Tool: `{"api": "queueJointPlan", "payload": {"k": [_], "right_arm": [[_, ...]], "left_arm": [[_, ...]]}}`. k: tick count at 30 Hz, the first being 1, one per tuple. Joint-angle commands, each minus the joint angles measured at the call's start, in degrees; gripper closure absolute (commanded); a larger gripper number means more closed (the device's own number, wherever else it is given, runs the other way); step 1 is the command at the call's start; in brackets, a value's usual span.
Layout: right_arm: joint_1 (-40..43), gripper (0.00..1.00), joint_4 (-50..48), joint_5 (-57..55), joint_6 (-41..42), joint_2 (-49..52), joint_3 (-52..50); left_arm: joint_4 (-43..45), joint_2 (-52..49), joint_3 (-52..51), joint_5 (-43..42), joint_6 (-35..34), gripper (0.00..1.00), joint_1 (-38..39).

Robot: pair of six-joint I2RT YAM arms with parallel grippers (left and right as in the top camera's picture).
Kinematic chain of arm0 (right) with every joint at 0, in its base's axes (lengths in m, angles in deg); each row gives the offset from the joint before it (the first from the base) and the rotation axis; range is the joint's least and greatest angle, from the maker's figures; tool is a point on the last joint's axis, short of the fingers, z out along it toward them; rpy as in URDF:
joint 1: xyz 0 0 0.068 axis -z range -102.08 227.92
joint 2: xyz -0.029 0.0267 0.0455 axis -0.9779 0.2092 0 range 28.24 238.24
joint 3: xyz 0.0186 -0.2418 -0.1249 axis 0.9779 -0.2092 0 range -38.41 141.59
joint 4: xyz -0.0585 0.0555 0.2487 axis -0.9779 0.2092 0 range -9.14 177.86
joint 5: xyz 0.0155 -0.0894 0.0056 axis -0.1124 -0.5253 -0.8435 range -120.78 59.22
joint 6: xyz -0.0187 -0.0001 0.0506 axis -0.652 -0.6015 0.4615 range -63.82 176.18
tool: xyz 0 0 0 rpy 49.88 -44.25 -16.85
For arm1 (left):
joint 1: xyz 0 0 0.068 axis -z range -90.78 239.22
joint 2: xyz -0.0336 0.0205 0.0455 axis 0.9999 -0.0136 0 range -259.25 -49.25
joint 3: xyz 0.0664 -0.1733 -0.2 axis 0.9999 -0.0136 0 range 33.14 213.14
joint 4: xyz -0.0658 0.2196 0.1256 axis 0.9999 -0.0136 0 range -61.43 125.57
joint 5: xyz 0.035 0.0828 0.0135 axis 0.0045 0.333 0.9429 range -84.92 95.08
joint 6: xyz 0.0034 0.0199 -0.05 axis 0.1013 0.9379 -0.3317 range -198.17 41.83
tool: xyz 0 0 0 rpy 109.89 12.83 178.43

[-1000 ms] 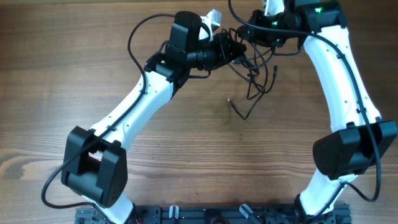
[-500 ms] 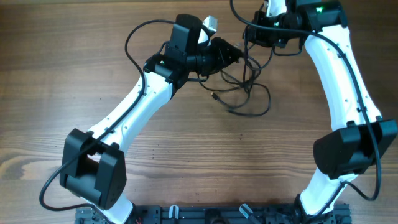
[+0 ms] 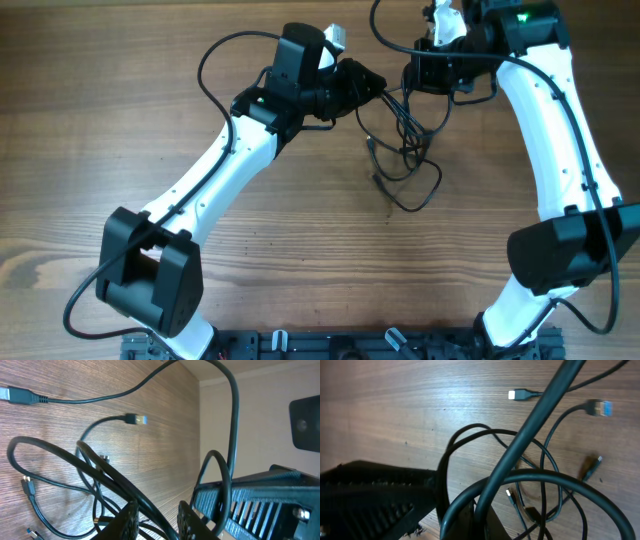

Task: Untangle cables

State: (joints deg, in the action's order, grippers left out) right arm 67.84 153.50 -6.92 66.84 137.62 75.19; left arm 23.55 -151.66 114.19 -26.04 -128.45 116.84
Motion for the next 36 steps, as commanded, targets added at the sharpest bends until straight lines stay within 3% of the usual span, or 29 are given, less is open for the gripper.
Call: {"api": "queueJointPlan", "payload": {"k": [1, 6, 9, 11, 15, 17, 20, 23, 27, 29, 36], "right_arm": [[0.04, 0.96, -0.2, 3.89, -4.7, -5.16, 0.31], [0.04, 0.96, -1.9, 0.13, -2.78, -8.41, 0.31], [0.02, 0.96, -1.84, 0.04, -2.8, -8.55, 0.31], [0.02, 0.96, -1.95, 0.04, -2.75, -8.55, 0.31], [0.02, 0.96, -2.03, -1.14, -2.75, -8.55, 0.31], [0.02, 0.96, -1.9, -1.68, -2.78, -8.55, 0.31], [0.02, 0.96, -1.95, -1.68, -2.78, -8.55, 0.31], [0.02, 0.96, -1.95, -1.73, -2.78, -8.52, 0.31], [0.02, 0.96, -2.03, -2.54, -2.71, -8.5, 0.31], [0.02, 0.96, -2.08, -2.51, -2.56, -8.5, 0.31], [0.02, 0.96, -2.08, -2.51, -2.54, -8.5, 0.31]], "left_arm": [[0.13, 1.53, 0.7, 0.81, 0.55, 0.72, -0.22], [0.15, 1.53, 0.7, 0.79, 0.55, 0.58, -0.2], [0.13, 1.53, 0.7, 0.74, -0.13, 0.4, -0.02], [0.15, 1.53, 0.7, 0.76, -4.24, 0.3, 0.09], [0.17, 1.53, 0.7, 0.76, -12.24, 0.24, 0.07], [0.24, 1.53, 0.7, 0.76, -13.33, 0.26, 0.0], [0.17, 1.53, 0.7, 0.74, -5.4, 0.39, -0.15], [-2.25, 1.53, 0.7, 0.26, 12.11, 0.46, -0.15], [-3.72, 1.55, 0.7, -13.0, 30.21, 0.42, -0.15], [-3.78, 1.55, 0.7, -17.99, 33.66, 0.4, -0.15], [-3.5, 1.55, 0.7, -18.32, 33.57, 0.43, 3.1]]}}
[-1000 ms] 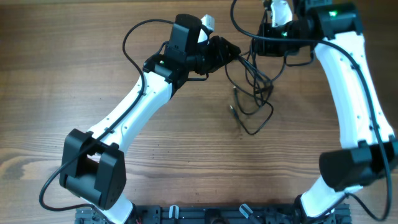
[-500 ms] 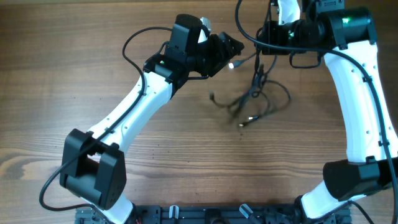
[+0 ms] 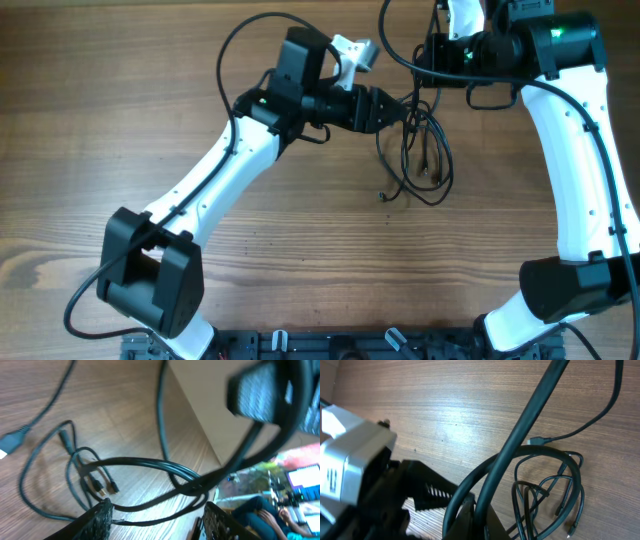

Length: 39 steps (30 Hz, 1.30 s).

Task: Untangle cables

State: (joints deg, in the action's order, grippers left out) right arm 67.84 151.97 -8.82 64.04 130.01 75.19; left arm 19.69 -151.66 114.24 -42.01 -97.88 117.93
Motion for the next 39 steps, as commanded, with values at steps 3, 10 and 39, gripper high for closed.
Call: {"api": "queueJointPlan", "payload": {"k": [3, 10, 39], "right_arm": [[0.02, 0.96, -0.55, -0.59, 0.28, -0.9, 0.31], [0.02, 0.96, -0.52, -0.57, 1.16, -0.9, 0.31], [0.04, 0.22, 1.22, -7.15, 3.69, -0.9, 0.31]], "left_arm": [[1.09, 1.55, 0.66, -2.38, 2.91, 0.43, 2.6], [14.62, 1.55, 0.66, -2.12, -4.81, 0.44, 2.58], [14.8, 3.26, 0.66, 20.37, -15.72, 0.96, 2.47]]}}
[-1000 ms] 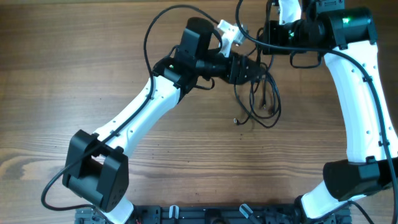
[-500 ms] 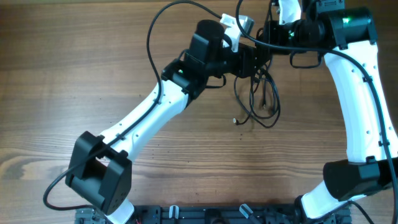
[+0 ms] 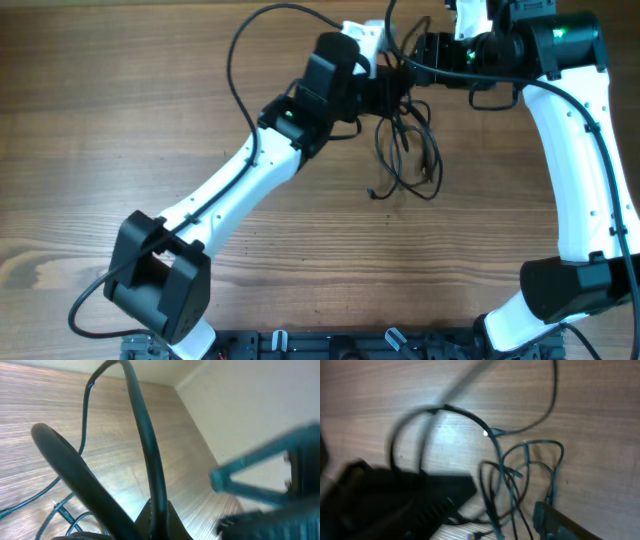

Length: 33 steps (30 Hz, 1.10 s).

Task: Untangle cables

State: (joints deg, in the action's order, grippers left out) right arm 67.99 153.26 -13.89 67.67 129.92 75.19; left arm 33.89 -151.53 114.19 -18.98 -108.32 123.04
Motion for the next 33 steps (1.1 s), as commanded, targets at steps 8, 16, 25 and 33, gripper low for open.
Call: {"api": "queueJointPlan", "payload": {"k": [8, 16, 25, 33], "right_arm": [[-0.13, 0.25, 1.84, 9.33, -18.4, 0.28, 0.28], [-2.93, 0.44, 4.74, 15.58, -28.13, 5.03, 0.0], [-3.93, 0.85, -0.81, 7.43, -22.6, 9.38, -3.1], [-1.11, 0.96, -1.46, 10.23, -18.97, 4.79, -1.66]], "left_arm": [[-0.11, 3.82, 0.7, -11.91, -17.16, 0.96, -9.11], [0.87, 3.82, 0.7, -21.79, -18.97, 0.96, -13.27], [0.83, 3.82, 0.7, -25.0, -19.87, 0.96, -13.77], [-12.92, 3.82, 0.7, -11.54, -10.49, 0.96, -13.86]]}}
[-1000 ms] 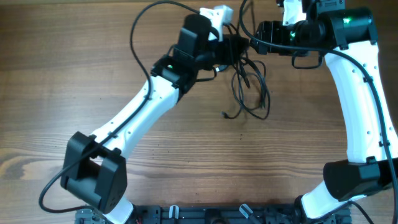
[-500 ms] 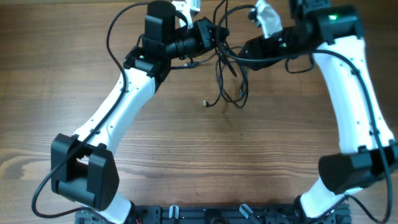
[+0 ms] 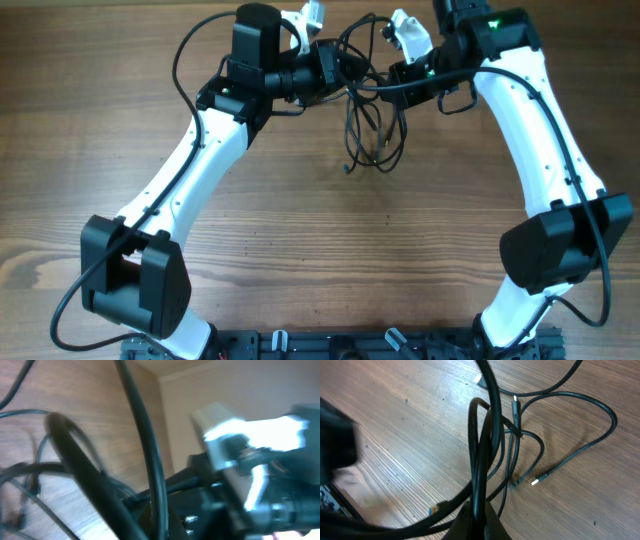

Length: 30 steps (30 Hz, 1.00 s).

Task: Untangle cables

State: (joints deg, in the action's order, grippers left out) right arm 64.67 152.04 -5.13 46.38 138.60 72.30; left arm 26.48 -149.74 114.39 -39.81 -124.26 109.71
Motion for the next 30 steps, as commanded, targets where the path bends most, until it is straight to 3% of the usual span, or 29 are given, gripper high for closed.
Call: {"api": "queueJointPlan", "payload": {"k": [1, 5, 12, 23, 30], "right_arm": [[3.3, 0.96, -0.59, 3.17, 2.32, -6.16, 1.42], [8.46, 0.96, -1.99, 6.71, 2.8, -15.67, 1.44], [20.28, 0.96, -2.32, 6.6, 9.22, -25.27, 1.44], [40.76, 0.96, -3.19, 4.85, 20.46, -25.92, 1.44], [43.34, 0.92, -2.97, -4.37, 23.43, -25.44, 1.38]], "left_arm": [[-8.98, 2.03, 0.5, 14.03, 5.55, 0.96, -0.52], [-18.03, 2.01, 0.5, 26.86, 9.01, 0.96, -0.55], [-22.95, 2.01, 0.5, 36.54, 9.9, 0.96, -0.55], [-28.89, 2.01, 0.5, 46.58, 9.94, 0.96, -0.55], [-29.7, 2.01, 0.5, 50.8, 9.92, 0.96, -2.64]]}}
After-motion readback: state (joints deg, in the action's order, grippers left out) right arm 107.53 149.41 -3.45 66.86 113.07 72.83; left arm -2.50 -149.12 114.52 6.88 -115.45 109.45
